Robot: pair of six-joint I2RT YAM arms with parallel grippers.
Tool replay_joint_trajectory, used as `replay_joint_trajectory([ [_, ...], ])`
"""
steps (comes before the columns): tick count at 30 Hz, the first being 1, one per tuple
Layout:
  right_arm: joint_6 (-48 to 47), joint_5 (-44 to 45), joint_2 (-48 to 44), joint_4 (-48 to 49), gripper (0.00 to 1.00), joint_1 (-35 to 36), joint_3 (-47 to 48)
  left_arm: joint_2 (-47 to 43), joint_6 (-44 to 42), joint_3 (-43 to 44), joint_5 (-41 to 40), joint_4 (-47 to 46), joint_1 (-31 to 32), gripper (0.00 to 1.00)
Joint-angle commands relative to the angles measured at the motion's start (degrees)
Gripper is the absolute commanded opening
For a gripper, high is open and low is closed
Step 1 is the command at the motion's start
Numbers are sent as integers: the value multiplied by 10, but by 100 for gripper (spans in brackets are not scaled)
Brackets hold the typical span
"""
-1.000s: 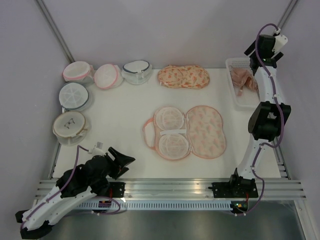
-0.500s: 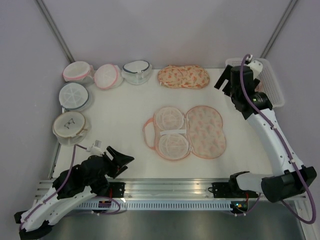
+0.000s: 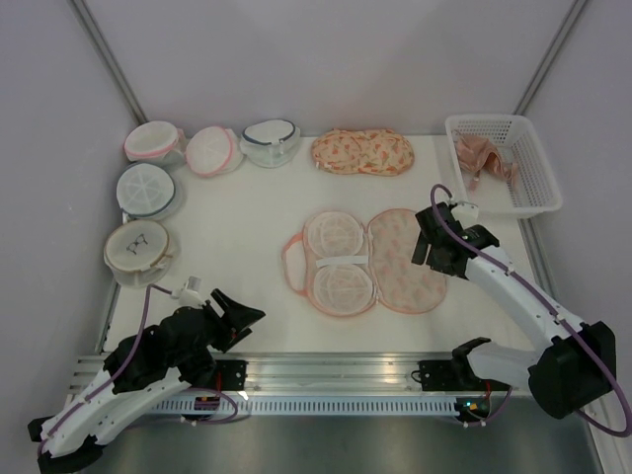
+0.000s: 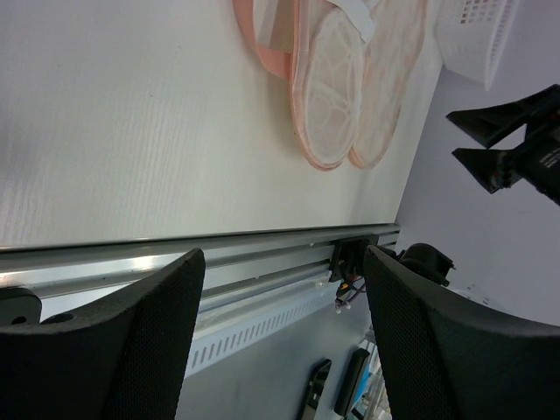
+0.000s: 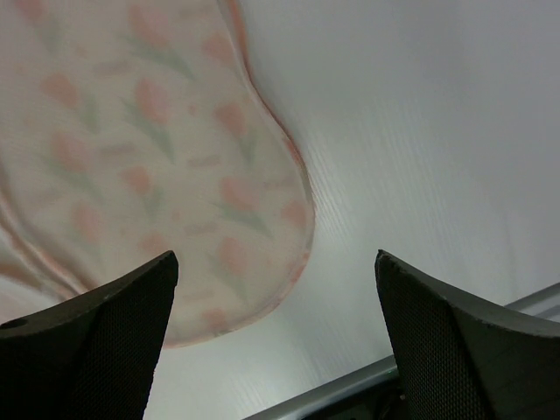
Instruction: Unzip the laundry bag and remove the bra
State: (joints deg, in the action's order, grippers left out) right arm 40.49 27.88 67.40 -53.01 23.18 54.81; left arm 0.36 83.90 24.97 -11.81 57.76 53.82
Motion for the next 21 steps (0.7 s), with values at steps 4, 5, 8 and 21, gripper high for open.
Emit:
replay_joint_trajectory([
  [4, 53, -50, -7, 61, 98, -3, -104, -37, -23, 10, 6, -5, 1, 78],
  [5, 58, -69, -3, 88, 98, -10, -126, -37, -26, 11, 7, -5, 1, 78],
  [8, 76, -87, -1, 135, 98, -26, -166, -37, -29, 16, 8, -2, 1, 77],
  [21, 107, -82, -92, 172, 40, -63, -247, -38, -20, -1, 10, 3, 0, 77],
])
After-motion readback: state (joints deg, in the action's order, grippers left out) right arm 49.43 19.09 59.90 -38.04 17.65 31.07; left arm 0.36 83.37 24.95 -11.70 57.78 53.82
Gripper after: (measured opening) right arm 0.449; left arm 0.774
